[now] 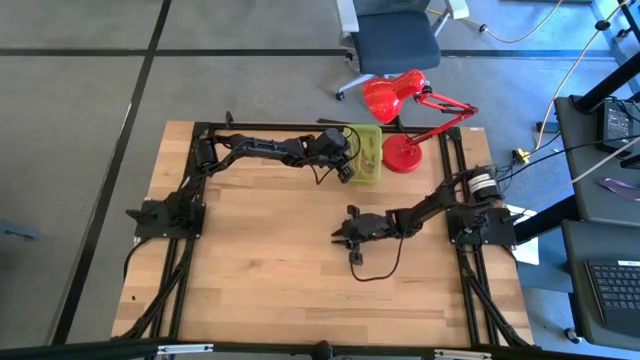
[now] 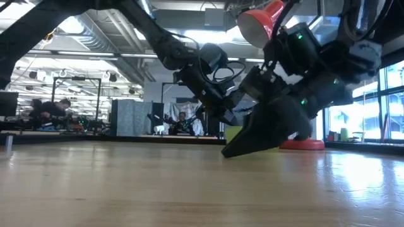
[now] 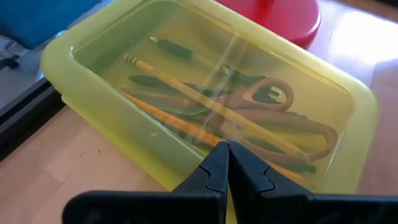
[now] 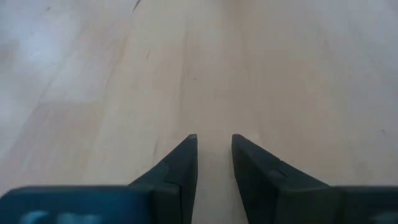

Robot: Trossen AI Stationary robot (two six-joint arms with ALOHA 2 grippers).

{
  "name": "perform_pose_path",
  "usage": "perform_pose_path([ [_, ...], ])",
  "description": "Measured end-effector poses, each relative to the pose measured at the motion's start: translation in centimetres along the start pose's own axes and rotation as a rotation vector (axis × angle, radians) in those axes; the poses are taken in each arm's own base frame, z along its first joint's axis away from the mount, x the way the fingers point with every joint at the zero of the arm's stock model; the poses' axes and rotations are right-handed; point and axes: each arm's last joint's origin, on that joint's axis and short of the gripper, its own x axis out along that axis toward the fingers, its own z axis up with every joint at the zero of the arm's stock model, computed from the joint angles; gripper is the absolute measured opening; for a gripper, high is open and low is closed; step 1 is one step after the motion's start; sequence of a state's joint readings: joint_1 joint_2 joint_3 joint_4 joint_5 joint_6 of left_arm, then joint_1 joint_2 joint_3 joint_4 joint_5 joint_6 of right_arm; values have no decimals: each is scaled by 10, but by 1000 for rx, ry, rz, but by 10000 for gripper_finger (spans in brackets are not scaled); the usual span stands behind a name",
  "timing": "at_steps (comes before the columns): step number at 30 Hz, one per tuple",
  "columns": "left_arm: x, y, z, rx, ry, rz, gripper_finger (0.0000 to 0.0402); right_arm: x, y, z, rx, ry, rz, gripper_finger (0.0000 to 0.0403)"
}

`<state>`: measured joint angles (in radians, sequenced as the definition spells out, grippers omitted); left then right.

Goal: Pick & place school supplies into a supply box
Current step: Close the yellow supply box

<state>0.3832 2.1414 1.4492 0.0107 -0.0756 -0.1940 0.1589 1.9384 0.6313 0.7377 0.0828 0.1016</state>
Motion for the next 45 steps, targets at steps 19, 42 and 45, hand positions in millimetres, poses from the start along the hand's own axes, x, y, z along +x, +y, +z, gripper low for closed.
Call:
perform_pose_path([
  [19,-6,-14,-18,-51,171,78,2,-127,-9,62,138,133,-152,104],
  [42,-9,-50,-24,-233,103,71,3,-140,-21,52,160,227,-355,103],
  [45,-8,-48,-24,-243,97,83,2,-140,-21,51,157,238,-357,103],
])
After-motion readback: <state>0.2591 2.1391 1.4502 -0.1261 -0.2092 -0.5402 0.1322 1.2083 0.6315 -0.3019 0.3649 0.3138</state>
